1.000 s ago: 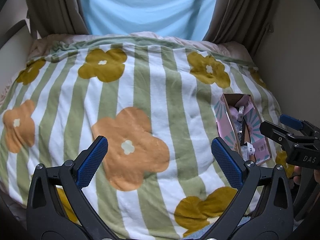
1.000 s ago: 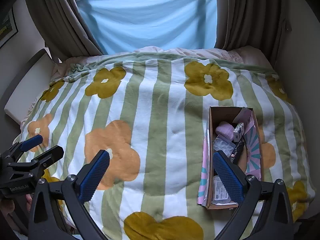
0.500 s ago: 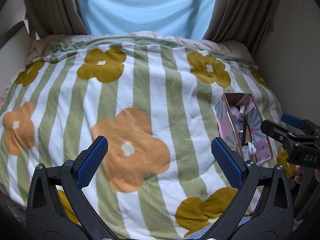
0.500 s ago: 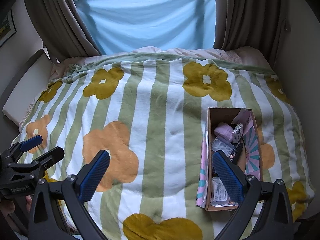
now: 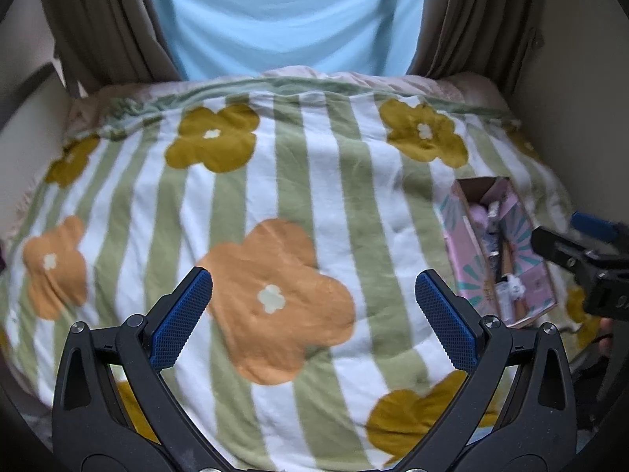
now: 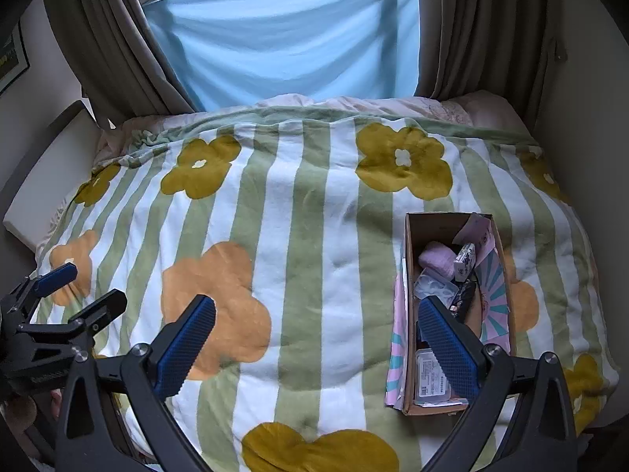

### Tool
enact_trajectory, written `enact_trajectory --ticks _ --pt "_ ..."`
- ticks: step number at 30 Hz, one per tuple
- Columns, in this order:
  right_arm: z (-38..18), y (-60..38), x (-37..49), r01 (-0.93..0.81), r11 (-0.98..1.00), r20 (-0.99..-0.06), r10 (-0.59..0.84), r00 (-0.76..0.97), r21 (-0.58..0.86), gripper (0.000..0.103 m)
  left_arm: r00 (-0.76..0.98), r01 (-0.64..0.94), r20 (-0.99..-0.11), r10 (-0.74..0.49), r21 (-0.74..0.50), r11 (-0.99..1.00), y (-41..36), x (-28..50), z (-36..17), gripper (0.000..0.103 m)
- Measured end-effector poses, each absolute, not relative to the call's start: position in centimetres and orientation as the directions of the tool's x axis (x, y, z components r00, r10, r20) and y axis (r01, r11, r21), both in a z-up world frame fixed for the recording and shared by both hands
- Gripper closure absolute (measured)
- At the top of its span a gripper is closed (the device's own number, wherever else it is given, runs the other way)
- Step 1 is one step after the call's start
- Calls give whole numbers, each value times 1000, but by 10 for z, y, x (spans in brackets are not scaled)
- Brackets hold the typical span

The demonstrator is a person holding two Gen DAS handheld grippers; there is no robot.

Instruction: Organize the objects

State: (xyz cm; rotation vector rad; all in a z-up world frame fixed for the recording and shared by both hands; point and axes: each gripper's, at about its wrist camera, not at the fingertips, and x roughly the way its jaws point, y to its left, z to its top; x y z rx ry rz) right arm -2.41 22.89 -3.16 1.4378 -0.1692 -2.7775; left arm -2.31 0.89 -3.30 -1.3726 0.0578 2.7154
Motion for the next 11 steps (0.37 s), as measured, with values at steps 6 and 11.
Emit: enact_trajectory --ticks 6,11 --pt "-30 226 -24 -48 -994 -810 -52 -584 98 1 -621 -102 -782 54 13 -995 16 -19 -25 0" --pt "-30 224 -24 -51 -994 -814 -48 -579 95 1 -633 -120 -768 92 -21 -993 16 -17 -21 0"
